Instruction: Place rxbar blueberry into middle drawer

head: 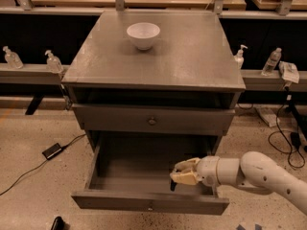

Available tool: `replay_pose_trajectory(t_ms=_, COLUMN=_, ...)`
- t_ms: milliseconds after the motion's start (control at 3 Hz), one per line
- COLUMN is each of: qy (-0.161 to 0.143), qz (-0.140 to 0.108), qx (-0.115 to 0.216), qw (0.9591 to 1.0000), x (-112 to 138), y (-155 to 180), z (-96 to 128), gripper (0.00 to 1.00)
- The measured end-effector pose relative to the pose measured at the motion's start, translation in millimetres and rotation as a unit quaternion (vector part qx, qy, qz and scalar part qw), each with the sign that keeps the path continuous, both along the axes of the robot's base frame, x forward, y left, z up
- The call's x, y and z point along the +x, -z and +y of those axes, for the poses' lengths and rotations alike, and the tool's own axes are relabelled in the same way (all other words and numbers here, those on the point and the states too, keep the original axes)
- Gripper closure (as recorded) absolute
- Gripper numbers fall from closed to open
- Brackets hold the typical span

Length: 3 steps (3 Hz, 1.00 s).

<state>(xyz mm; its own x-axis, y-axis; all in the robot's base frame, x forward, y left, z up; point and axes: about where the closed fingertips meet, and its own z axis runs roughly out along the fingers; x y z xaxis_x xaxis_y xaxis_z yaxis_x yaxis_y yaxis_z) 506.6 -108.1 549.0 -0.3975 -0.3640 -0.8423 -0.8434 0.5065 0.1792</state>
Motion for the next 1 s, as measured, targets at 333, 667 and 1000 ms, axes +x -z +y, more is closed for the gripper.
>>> replay_pose_trajectory(t_ms=333, qy=0.000, qz=-0.001, qx=-0.001, qw=1.0000, x=0, y=-2, z=0, gripper=1.00)
replay_pose_trajectory(t_ms=667, qy=0.004, qz=-0.006, qx=0.013, qw=0.9999, x=18, y=9, z=3, gripper=1.00)
replay_pose_trajectory(t_ms=1000, qy=0.007, qz=-0.022, qx=0.043, qw=0.9988, x=55, y=29, z=11, gripper=1.00)
